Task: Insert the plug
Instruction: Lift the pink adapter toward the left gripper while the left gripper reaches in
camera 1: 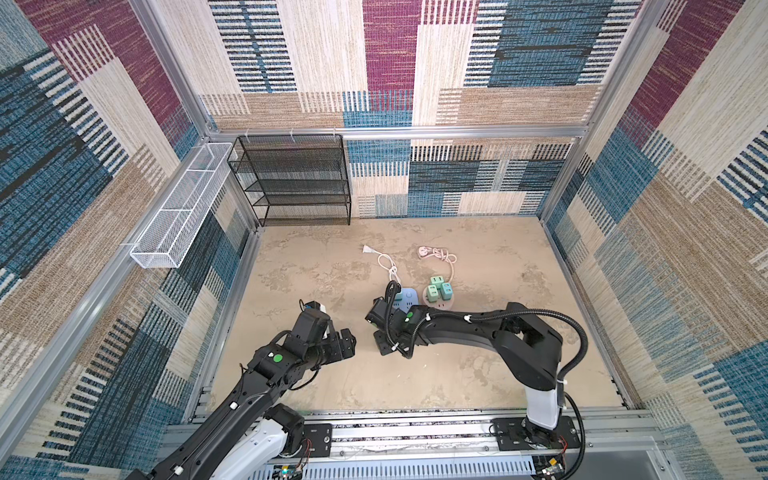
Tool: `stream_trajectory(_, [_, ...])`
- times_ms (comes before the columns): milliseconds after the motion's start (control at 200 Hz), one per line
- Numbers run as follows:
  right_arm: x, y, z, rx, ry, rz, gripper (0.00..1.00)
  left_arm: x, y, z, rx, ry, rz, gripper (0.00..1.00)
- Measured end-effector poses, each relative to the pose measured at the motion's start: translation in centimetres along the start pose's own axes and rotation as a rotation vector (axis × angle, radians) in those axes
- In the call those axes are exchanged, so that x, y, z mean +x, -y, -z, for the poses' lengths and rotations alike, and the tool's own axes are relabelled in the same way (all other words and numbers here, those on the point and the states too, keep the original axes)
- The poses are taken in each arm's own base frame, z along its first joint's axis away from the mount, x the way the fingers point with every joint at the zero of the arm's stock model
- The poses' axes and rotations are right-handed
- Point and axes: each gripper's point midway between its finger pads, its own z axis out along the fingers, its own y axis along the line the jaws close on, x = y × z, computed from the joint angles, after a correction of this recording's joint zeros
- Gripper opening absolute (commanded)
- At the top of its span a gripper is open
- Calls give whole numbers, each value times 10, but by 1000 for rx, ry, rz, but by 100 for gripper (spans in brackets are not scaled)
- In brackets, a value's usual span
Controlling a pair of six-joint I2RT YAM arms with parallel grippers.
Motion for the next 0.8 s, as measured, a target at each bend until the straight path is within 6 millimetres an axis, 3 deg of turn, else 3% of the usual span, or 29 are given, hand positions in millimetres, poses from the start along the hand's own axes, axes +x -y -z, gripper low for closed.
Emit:
stream_trajectory(105, [4,6,27,-39,51,68,0,-3,6,-1,12,-9,1,97])
stream_trajectory(270, [1,-3,61,-148,153,187,0,-9,28,-4,83,-48,-4,96])
stream_trajectory(551, [-5,-15,87,-234,243,301,0,-16,71,-8,262,-96,-15,90])
stream_trajectory(801, [-9,-19,95,-253,272,328,0,-11,90,-10,379,-131,-8,78])
